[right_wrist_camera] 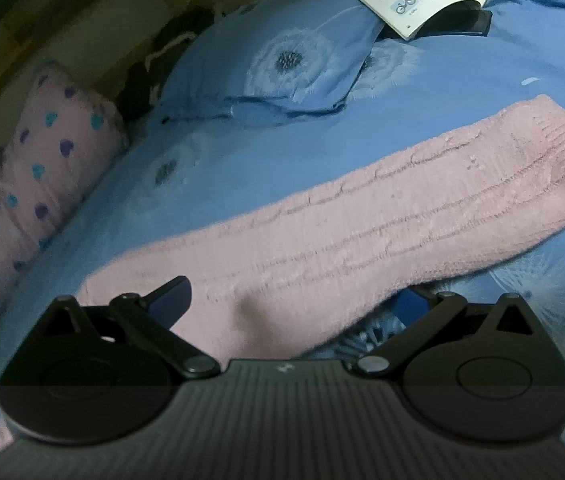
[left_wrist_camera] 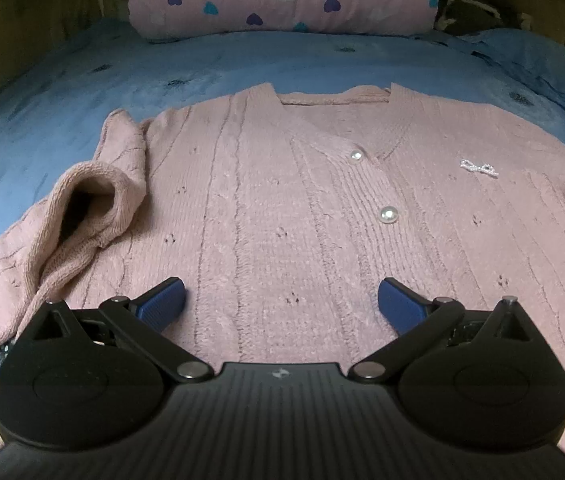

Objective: Fold small clothes
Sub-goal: 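Grasp the cardigan sleeve cuff with the right gripper, then lift the sleeve with the right gripper and lay it across the cardigan body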

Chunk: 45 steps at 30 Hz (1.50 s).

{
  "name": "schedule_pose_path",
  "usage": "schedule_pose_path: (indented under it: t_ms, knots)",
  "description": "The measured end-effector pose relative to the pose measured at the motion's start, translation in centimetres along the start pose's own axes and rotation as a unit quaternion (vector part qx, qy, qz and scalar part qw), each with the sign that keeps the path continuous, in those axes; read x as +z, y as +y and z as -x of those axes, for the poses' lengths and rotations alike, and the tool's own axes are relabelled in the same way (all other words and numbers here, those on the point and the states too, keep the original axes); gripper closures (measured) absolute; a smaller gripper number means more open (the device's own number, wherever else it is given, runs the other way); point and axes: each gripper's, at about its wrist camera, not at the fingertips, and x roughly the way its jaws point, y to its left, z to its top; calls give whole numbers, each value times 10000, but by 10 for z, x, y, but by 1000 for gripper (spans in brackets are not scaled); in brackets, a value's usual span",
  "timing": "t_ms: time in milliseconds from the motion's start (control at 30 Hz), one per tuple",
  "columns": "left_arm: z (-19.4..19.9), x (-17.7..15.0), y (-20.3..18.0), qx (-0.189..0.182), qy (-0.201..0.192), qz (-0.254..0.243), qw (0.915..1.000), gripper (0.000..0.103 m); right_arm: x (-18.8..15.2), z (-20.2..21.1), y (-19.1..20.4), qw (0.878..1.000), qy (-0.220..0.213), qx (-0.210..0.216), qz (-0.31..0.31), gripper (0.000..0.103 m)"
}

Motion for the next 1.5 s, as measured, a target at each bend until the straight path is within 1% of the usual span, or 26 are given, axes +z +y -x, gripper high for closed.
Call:
schedule_pose_path:
  t_ms: [133, 167, 200, 267, 300, 333, 367, 400, 433, 500, 567, 667, 800, 867, 967, 1067, 1133, 1200, 1333, 1500]
  knots:
    - [1, 0, 2, -26, -19, 53, 10000, 0, 10, -8, -6, 9992, -166, 109, -340, 0]
    - [1, 1, 3, -31, -21, 59, 10000, 0, 11, -10, -6, 9990, -189, 112, -381, 2]
    - [2, 1, 3, -39, -22, 67, 10000, 0, 12, -10, -6, 9989, -249, 129, -379, 6]
    - [2, 1, 4, -67, -11, 100, 9999, 0, 13, -12, -7, 9991, -283, 23, -305, 31]
    - [3, 1, 5, -83, -8, 115, 9999, 0, 14, -12, -9, 9991, -298, -50, -287, 37]
    - [4, 2, 6, -108, -6, 127, 9999, 0, 15, -12, -11, 9991, -310, -97, -289, 50]
    - [5, 3, 7, -135, -12, 128, 9998, 0, 15, -12, -14, 9990, -317, -133, -292, 64]
    - [6, 4, 8, -159, -21, 130, 9998, 0, 17, -13, -16, 9989, -304, -183, -298, 72]
    - [8, 4, 9, -180, -28, 145, 9997, 0, 18, -14, -19, 9989, -280, -229, -306, 83]
    - [11, 7, 13, -231, -22, 204, 9995, 0, 20, -14, -25, 9987, -271, -167, -393, 85]
    - [13, 9, 16, -311, 66, 224, 9992, 0, 22, -11, -25, 9986, -353, -93, -372, 87]
    - [15, 13, 20, -341, 255, 164, 9990, 0, 24, -1, -17, 9983, -562, 54, -162, 88]
    - [20, 18, 25, -323, 261, 31, 9991, 0, 25, 15, -1, 9953, -881, 372, 162, 89]
    - [24, 23, 27, -283, 222, -84, 9993, 0, 26, 20, 6, 9937, -946, 577, 192, 89]
    - [32, 36, 27, -226, 47, -365, 9991, 0, 28, 26, 19, 9913, -1007, 815, 228, 89]
    - [40, 47, 28, -142, -165, -659, 9976, 0, 30, 32, 36, 9881, -1071, 1019, 422, 89]
    - [42, 51, 30, -135, -236, -732, 9969, 0, 32, 35, 48, 9862, -1081, 1121, 559, 90]
    - [43, 53, 34, -180, -252, -705, 9970, 0, 35, 40, 63, 9837, -1100, 1212, 745, 90]
    - [43, 49, 46, -263, -232, -483, 9982, 0, 40, 51, 96, 9762, -1192, 1417, 1132, 90]
    - [40, 40, 68, -218, -122, -205, 9995, 0, 36, 66, 144, 9639, -1260, 1704, 1614, 90]
